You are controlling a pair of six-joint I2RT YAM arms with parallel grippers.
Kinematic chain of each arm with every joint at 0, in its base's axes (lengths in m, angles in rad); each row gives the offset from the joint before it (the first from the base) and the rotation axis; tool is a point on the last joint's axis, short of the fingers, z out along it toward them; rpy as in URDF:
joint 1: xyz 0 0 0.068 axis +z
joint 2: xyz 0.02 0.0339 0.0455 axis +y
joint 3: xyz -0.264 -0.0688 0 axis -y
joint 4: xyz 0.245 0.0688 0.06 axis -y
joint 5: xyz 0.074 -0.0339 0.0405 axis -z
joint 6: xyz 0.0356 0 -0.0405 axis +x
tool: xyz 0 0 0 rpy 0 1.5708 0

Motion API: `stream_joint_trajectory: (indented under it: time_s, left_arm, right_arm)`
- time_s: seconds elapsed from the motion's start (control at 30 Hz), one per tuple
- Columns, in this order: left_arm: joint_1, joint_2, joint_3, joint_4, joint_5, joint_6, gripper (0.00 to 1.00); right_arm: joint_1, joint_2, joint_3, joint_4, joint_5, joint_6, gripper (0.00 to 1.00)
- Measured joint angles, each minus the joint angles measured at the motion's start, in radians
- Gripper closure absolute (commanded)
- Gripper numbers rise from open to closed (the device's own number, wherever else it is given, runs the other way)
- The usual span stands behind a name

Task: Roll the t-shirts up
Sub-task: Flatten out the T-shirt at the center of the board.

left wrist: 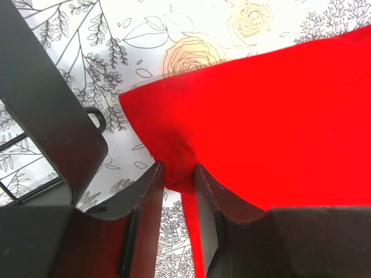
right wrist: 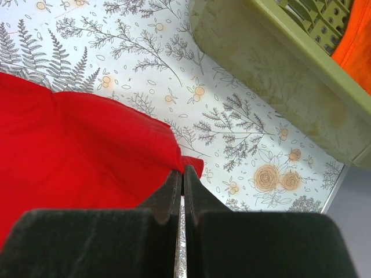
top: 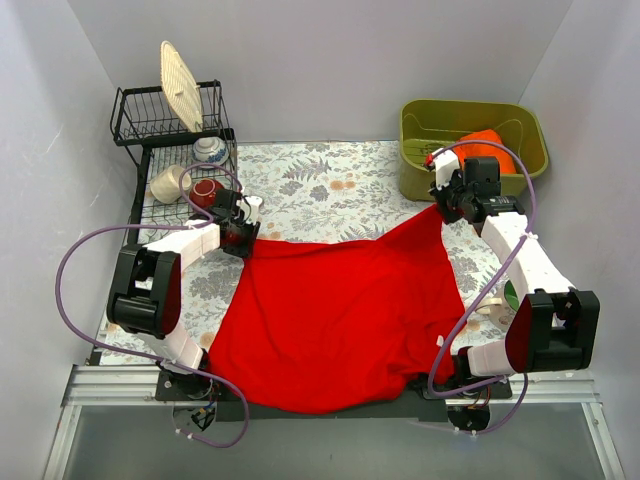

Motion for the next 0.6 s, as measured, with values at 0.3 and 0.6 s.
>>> stream_joint_trajectory:
  time_s: [0.3, 0.6]
  left_arm:
    - [-0.008, 0.000, 0.000, 0.012, -0.038, 0.016, 0.77]
    - [-0.014, 0.000, 0.032, 0.024, -0.071, 0.042, 0.97]
  right_arm:
    - [0.000, 0.000, 0.000, 0.000, 0.000, 0.000, 0.99]
    - [0.000, 0.000, 0.000, 0.002, 0.000, 0.000, 0.99]
